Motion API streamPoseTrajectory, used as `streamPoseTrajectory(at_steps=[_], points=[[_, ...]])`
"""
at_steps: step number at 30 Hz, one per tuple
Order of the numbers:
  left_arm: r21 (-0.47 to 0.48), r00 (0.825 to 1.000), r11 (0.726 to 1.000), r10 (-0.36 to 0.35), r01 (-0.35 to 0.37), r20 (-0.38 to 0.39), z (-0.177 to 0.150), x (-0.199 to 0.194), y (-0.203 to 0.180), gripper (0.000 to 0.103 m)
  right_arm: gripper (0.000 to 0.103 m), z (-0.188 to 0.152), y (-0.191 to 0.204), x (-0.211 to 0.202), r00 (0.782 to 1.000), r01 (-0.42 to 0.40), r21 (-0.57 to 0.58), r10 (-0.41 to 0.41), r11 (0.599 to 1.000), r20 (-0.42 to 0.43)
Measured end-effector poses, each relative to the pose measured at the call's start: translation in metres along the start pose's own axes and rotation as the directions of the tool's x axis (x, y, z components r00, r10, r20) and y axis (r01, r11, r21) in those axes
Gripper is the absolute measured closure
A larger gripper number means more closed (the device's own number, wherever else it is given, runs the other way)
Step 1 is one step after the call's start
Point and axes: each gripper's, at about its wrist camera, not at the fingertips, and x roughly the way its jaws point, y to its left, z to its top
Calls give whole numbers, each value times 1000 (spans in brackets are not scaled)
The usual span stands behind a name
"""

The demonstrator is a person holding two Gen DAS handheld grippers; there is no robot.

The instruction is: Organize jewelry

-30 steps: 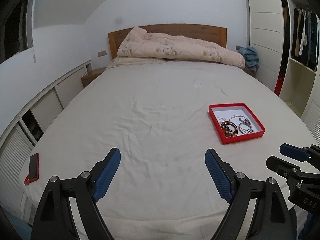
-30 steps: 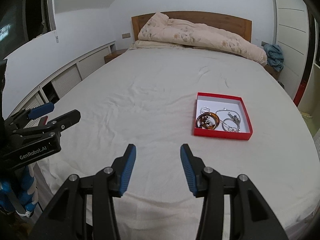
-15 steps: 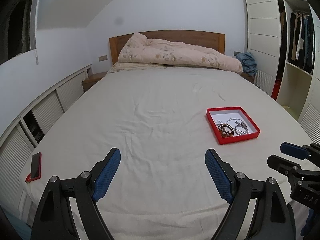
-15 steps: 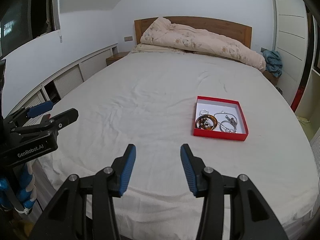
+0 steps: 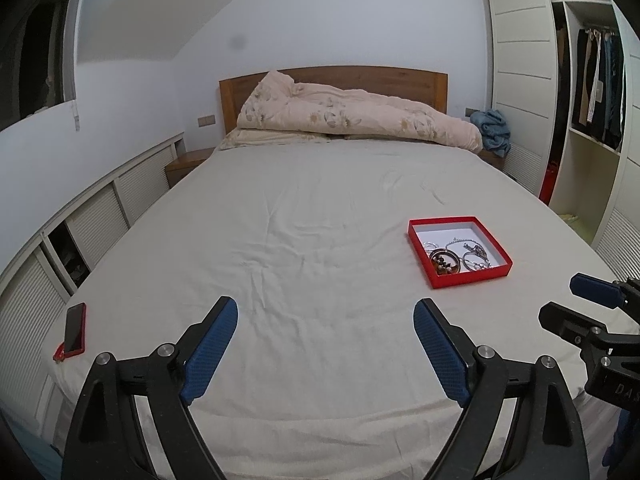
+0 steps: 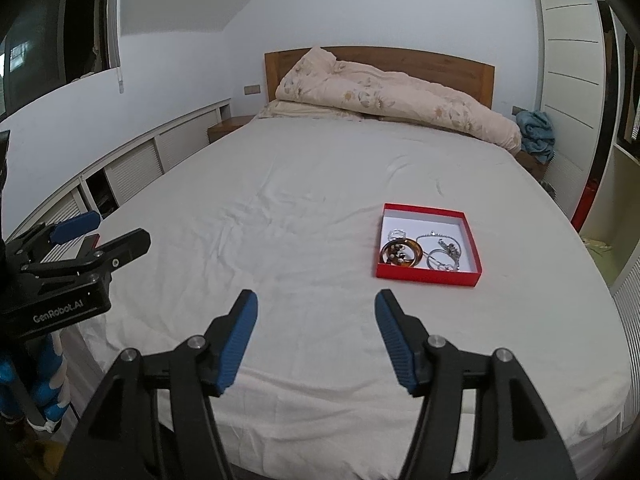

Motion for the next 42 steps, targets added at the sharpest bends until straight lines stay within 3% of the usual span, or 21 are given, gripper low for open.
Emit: streamPoseTrajectory(at_steps=[42], points=[[1,1000,1000,-15,15,-23,-11,-1,0,13,42,-9,4,5,1000,3,-7,-3,1000,-31]])
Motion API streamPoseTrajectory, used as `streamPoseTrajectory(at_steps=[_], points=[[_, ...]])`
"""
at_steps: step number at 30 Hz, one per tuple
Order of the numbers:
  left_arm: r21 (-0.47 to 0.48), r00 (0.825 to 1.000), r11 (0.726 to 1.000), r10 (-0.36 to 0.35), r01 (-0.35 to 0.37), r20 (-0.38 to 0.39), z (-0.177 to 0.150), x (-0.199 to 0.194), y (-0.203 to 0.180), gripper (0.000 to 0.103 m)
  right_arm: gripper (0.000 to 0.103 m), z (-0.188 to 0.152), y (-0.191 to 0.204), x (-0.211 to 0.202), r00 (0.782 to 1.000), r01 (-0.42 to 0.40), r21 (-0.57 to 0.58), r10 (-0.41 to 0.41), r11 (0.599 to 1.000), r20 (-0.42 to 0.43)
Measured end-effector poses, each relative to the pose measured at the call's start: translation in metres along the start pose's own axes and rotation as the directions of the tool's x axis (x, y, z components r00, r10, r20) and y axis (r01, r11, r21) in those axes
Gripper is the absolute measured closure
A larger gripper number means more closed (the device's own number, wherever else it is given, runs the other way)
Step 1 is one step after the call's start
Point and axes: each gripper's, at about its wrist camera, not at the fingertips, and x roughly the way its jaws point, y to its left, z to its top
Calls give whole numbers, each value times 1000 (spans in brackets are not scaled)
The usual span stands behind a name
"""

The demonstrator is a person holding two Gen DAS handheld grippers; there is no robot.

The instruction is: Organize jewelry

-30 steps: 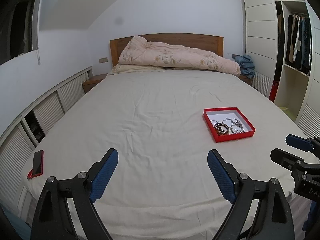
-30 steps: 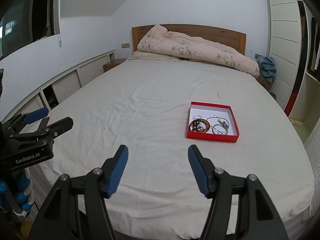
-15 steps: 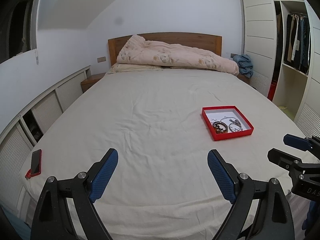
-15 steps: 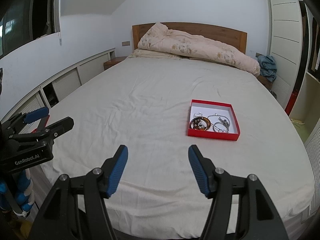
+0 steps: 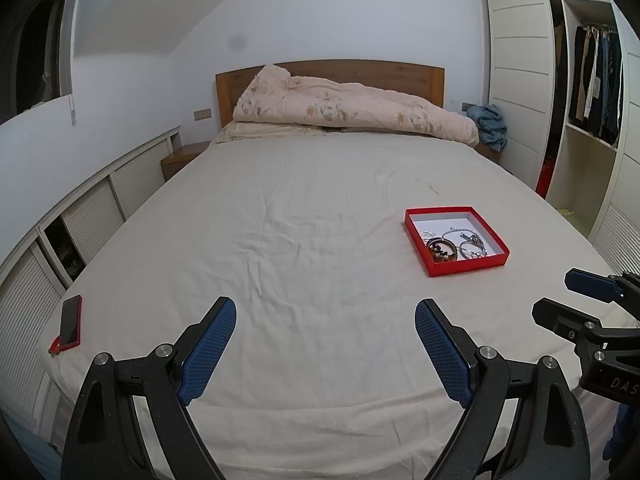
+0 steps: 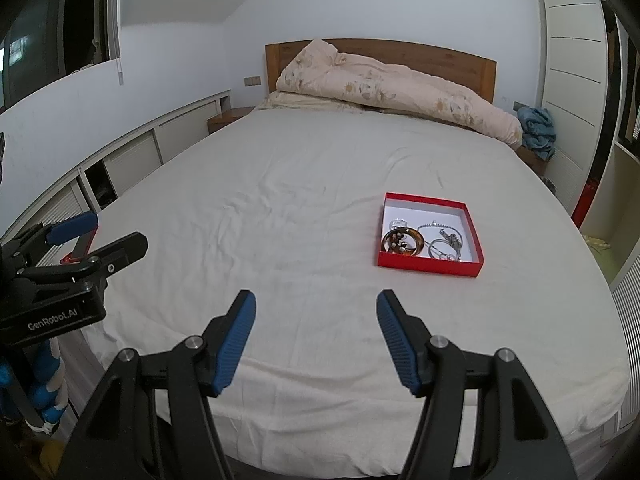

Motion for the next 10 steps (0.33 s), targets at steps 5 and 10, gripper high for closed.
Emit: streamPoseTrajectory(at_steps=[5,10], points=[[0,1000,1000,1,-1,-6,-2,3,-1,13,42,0,0,2,1000,1,2,-1,1000,-5],[-1,1000,1000,1,-1,-12,-3,5,-1,13,42,-1,0,4,1000,2,2,-2,1000,-9]])
